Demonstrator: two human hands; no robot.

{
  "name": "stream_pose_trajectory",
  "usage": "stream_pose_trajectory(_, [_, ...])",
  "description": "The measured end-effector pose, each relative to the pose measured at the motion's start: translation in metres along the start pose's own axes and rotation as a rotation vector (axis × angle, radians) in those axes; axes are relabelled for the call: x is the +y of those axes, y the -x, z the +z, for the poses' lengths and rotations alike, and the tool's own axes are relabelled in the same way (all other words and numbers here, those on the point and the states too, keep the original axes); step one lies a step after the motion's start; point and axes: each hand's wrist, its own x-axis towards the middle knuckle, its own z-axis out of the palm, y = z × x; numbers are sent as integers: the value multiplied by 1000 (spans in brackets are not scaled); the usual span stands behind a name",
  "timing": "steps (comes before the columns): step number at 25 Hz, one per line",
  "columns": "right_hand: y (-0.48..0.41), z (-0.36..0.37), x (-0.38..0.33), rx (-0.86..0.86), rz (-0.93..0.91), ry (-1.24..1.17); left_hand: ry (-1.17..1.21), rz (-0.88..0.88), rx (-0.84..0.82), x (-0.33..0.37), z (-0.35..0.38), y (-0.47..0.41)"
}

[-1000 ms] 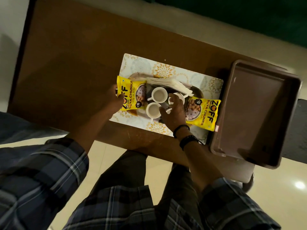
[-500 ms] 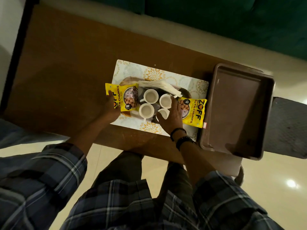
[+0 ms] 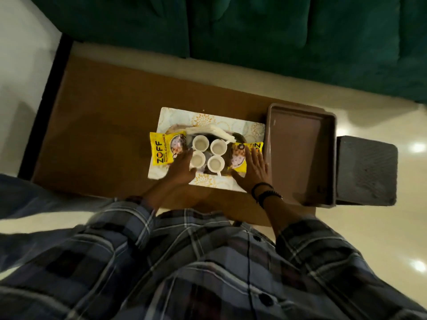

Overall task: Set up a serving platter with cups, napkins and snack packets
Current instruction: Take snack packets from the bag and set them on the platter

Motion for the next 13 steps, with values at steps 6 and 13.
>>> stream_pose_trajectory(6, [7, -14, 66, -20, 221, -112, -12, 119, -99, 64, 47, -8])
stream_pose_trajectory(13, [4, -33, 212, 10, 524, -198, 43, -17, -227, 147, 156, -31])
